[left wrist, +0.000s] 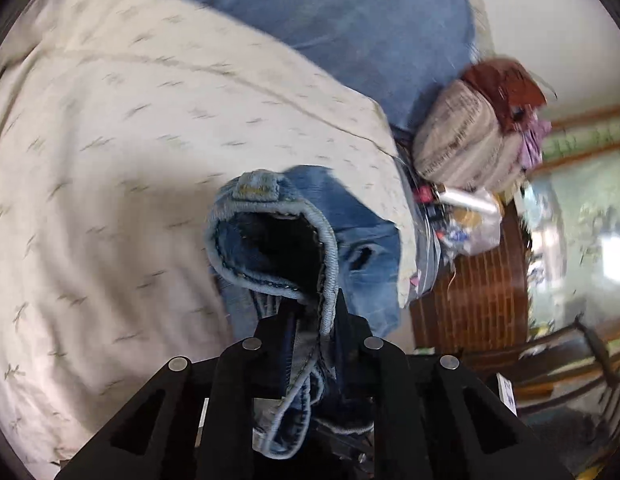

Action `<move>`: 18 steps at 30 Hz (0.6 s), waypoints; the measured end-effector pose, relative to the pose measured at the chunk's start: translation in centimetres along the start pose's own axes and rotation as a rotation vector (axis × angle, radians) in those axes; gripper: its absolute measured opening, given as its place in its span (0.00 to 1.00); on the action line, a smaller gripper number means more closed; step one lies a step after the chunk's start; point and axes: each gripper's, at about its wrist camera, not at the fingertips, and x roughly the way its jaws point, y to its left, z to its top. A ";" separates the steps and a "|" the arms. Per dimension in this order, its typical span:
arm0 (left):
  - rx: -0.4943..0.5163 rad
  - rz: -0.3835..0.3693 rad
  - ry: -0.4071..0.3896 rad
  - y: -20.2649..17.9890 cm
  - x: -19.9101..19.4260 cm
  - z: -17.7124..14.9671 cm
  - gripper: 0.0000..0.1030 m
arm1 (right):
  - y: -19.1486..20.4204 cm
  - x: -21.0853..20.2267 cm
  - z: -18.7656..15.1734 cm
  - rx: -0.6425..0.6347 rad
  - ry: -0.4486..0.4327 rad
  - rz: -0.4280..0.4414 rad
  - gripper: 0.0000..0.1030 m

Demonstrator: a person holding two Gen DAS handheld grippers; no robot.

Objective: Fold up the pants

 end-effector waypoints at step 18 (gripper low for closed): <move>0.228 0.227 0.344 -14.2 21.3 1.8 0.28 | -20.6 -6.1 -8.8 0.710 -0.127 0.020 0.46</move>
